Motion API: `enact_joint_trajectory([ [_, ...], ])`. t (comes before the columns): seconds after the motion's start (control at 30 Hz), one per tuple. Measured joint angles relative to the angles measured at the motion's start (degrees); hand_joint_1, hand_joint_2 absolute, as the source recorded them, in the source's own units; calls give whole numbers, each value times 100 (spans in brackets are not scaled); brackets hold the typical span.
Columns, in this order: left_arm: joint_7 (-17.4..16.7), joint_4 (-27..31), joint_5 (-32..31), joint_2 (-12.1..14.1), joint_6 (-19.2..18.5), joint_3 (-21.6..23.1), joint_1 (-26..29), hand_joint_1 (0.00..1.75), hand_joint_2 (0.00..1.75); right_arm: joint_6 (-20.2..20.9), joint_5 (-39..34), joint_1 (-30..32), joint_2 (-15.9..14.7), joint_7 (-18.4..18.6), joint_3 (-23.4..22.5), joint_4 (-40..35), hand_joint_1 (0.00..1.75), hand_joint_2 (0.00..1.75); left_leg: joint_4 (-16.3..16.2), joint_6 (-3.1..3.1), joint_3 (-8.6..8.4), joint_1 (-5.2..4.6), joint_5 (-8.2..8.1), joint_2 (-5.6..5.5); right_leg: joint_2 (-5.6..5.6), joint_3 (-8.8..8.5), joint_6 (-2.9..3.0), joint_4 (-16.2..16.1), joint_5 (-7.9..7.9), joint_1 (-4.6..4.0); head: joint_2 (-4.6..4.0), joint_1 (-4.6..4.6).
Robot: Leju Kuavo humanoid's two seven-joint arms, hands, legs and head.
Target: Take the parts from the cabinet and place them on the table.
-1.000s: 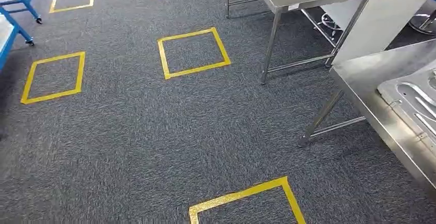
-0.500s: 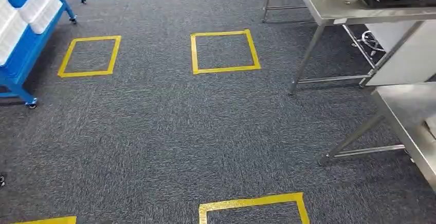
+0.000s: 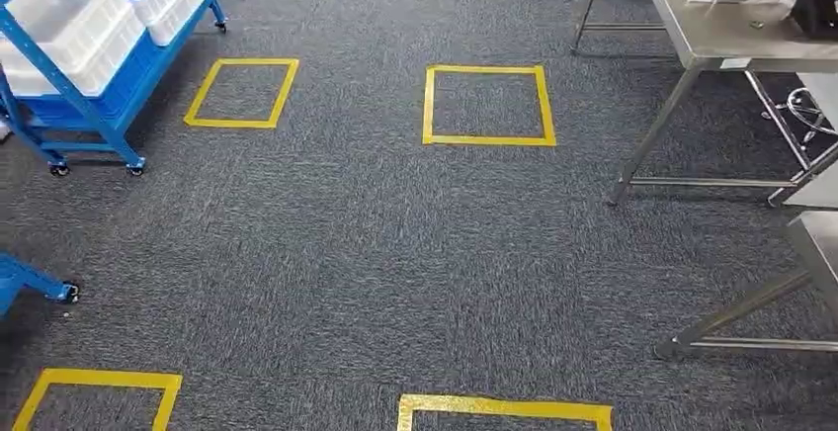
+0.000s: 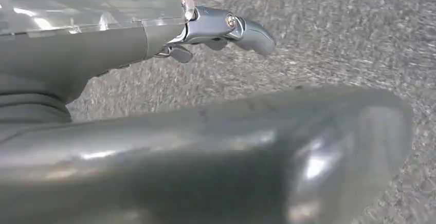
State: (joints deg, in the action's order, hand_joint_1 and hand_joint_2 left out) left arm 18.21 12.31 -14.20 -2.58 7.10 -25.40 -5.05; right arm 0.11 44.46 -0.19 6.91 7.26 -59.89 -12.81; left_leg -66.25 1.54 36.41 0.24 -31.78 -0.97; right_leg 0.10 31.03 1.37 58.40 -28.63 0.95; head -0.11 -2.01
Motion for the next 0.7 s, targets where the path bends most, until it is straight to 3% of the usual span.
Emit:
enact_joint_trajectory([
  [0.07,24,0,-38,-2,-37,7,2,0,0,0,-13,12,0,81,-50,0,0,0,-883,34,412,30,-357,42,-173,3,26,6,-18,-35,0,0],
  [0.1,24,0,-38,-2,-46,9,16,0,0,0,-13,10,0,107,-70,0,0,0,-1006,38,467,34,-343,50,-241,0,29,8,-23,-46,0,0],
  [0.13,22,0,-44,-2,-59,11,30,0,0,0,-13,8,0,122,-74,0,0,0,-840,33,379,34,-197,58,-308,-8,28,8,-32,-55,0,0],
  [0.2,2,0,-72,0,-70,15,40,0,0,-2,-13,-10,0,175,-79,0,0,0,148,-18,-143,25,292,151,-436,-45,13,8,-55,-65,0,-2],
  [0.23,0,0,-72,7,-70,18,31,0,0,-2,-11,-9,4,181,-81,0,0,0,676,-70,-439,-3,468,354,-495,-73,-3,7,-70,-70,0,0],
  [0.27,-4,0,-72,7,-70,20,13,0,0,-2,-11,-6,7,183,-87,2,0,0,810,-104,-490,-61,398,481,-545,-84,-42,19,-95,-100,0,2],
  [0.4,-66,0,-75,24,-70,26,44,0,0,-2,7,-73,11,201,-100,2,0,0,906,-227,-474,-91,463,245,-724,-160,-160,-28,-108,-79,0,0],
  [0.43,-101,0,-79,20,-70,29,61,0,0,-4,9,-73,7,209,-100,2,0,0,976,-257,-555,-34,524,203,-524,-157,-207,33,-170,-41,0,8],
  [0.47,-131,0,-86,22,-72,33,53,0,0,-2,13,-64,2,214,-103,2,0,0,993,-298,-553,-26,540,148,-243,-52,-212,246,-335,-32,0,4],
  [0.5,-140,0,-90,26,-72,35,40,0,0,-4,15,-62,2,212,-105,2,0,0,992,-309,-538,-24,550,102,-108,141,-217,630,-561,-26,0,20],
  [0.57,-155,0,-103,26,-81,39,22,0,0,-4,15,-54,2,185,-107,4,0,0,981,-312,-527,-30,548,-26,-34,600,-239,1529,-913,-15,0,17],
  [0.6,-155,0,-123,26,-83,39,25,0,0,-4,15,-52,2,170,-107,4,0,0,971,-311,-525,-29,547,-99,-30,724,-249,1725,-903,-15,0,17],
  [0.63,-155,0,-134,26,-83,42,29,0,0,-4,15,-53,2,168,-107,4,0,0,959,-305,-530,-25,541,-175,-28,718,-259,1650,-758,-8,0,17],
  [0.67,-140,0,-136,26,-83,44,31,0,0,-4,15,-55,0,162,-109,4,0,0,947,-291,-539,-18,531,-254,-19,590,-263,1324,-498,3,0,17],
  [0.7,-118,0,-140,24,-85,44,37,0,0,-2,15,-54,-7,162,-109,4,0,0,920,-268,-546,-8,516,-341,40,354,-267,785,-175,24,0,17],
])
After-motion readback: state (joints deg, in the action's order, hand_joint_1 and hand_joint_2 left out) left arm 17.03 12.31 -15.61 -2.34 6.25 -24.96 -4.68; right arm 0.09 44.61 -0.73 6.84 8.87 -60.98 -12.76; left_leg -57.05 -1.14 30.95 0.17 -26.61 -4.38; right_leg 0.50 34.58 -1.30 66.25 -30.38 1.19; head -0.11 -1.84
